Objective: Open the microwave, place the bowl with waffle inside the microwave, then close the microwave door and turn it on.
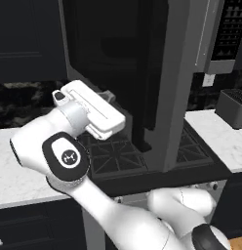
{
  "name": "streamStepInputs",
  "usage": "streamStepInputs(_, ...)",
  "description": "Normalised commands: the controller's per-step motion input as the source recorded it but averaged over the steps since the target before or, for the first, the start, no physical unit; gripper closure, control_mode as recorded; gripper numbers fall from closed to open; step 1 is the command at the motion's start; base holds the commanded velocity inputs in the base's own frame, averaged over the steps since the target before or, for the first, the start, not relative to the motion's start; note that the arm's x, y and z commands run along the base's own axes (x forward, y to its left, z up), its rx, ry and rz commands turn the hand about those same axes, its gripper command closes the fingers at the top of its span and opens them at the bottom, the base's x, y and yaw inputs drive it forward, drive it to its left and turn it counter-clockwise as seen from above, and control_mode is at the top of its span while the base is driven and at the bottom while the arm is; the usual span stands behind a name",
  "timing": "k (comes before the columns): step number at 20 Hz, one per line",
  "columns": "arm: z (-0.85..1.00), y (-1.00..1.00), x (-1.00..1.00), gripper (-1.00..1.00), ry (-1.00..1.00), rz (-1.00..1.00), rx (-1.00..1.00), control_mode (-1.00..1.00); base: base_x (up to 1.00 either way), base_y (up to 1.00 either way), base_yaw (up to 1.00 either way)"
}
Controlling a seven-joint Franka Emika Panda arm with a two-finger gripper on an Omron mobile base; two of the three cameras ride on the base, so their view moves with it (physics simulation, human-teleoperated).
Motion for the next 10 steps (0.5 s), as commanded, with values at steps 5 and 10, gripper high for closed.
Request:
streamStepInputs(5, 0.36, -1.0, 0.34, 1.0, 0.16, 0.0, 0.0, -1.0, 0.0, 0.0, 0.0)
streamStepInputs(10, 0.37, -1.0, 0.94, 1.0, 0.23, 0.04, 0.0, -1.0, 0.0, 0.0, 0.0)
